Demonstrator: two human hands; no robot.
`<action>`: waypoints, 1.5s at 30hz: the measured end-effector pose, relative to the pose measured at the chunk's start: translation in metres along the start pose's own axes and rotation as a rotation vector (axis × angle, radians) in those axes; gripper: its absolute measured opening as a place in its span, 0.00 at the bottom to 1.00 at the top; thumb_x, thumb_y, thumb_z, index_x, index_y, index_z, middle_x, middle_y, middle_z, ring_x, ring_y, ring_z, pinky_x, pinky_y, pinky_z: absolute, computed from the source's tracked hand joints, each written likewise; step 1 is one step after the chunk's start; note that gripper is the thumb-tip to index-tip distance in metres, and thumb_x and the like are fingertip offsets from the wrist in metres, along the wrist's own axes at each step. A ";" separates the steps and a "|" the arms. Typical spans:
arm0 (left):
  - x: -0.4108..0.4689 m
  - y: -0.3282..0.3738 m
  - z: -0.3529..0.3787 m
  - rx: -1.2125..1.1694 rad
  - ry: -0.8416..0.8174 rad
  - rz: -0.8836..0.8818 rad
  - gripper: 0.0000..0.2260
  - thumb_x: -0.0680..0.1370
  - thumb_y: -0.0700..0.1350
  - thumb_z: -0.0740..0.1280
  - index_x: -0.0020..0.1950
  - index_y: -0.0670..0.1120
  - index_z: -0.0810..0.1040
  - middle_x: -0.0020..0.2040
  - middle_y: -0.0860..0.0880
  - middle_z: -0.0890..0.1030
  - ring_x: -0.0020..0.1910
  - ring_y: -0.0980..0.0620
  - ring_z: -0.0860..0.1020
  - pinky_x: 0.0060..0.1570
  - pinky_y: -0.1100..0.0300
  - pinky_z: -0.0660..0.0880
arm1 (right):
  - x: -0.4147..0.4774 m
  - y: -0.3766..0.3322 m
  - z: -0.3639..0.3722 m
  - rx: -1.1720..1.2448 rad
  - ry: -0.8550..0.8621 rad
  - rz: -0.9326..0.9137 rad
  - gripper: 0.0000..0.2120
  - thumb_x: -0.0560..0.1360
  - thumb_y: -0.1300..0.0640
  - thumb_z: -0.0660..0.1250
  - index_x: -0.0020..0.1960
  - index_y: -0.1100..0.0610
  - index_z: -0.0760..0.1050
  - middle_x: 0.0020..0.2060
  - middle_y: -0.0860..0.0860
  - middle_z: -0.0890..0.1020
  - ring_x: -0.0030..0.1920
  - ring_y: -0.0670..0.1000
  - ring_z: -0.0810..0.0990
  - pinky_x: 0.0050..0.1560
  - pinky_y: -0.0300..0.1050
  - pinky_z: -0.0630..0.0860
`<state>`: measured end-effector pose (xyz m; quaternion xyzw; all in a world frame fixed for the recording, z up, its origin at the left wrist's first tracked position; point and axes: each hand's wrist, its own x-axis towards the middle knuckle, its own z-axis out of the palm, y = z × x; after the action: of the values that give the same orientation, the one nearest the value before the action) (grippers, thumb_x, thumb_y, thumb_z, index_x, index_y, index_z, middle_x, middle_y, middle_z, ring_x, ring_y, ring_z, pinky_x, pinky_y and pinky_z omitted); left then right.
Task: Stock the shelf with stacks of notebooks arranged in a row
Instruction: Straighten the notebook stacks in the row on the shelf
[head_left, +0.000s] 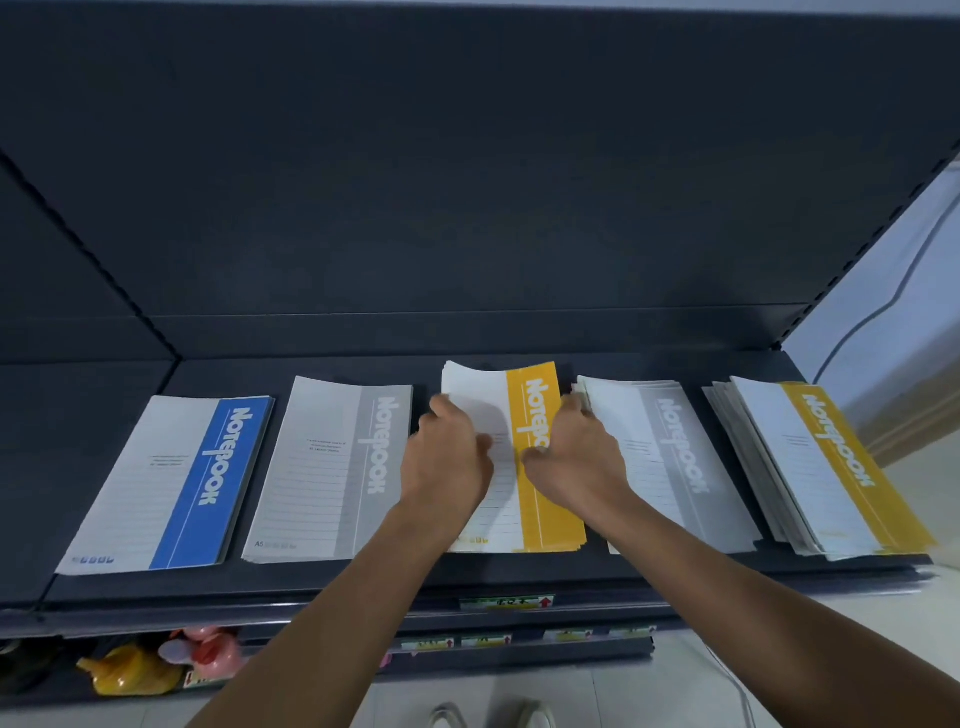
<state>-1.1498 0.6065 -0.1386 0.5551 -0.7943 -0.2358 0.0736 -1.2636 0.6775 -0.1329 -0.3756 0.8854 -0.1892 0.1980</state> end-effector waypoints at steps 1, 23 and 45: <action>0.001 -0.001 0.002 0.011 -0.008 -0.010 0.22 0.81 0.49 0.67 0.68 0.40 0.64 0.58 0.41 0.77 0.56 0.40 0.79 0.42 0.56 0.70 | 0.001 0.000 0.003 -0.006 -0.006 0.000 0.17 0.73 0.57 0.69 0.53 0.54 0.62 0.50 0.52 0.76 0.45 0.56 0.78 0.39 0.47 0.72; 0.006 0.024 0.002 0.215 0.112 0.274 0.33 0.80 0.51 0.65 0.77 0.35 0.58 0.73 0.38 0.68 0.72 0.40 0.67 0.68 0.52 0.69 | 0.012 0.017 -0.012 -0.048 0.162 -0.134 0.25 0.76 0.53 0.70 0.70 0.58 0.67 0.61 0.56 0.75 0.61 0.57 0.75 0.52 0.46 0.72; -0.018 0.156 0.097 0.084 -0.099 -0.030 0.32 0.79 0.52 0.63 0.75 0.39 0.53 0.63 0.39 0.73 0.62 0.40 0.71 0.49 0.55 0.67 | 0.035 0.154 -0.089 0.011 -0.117 -0.059 0.27 0.77 0.51 0.66 0.72 0.58 0.62 0.63 0.57 0.70 0.62 0.61 0.74 0.51 0.47 0.68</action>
<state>-1.3117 0.6943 -0.1505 0.5573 -0.7977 -0.2303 0.0074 -1.4207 0.7680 -0.1389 -0.4108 0.8597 -0.1776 0.2461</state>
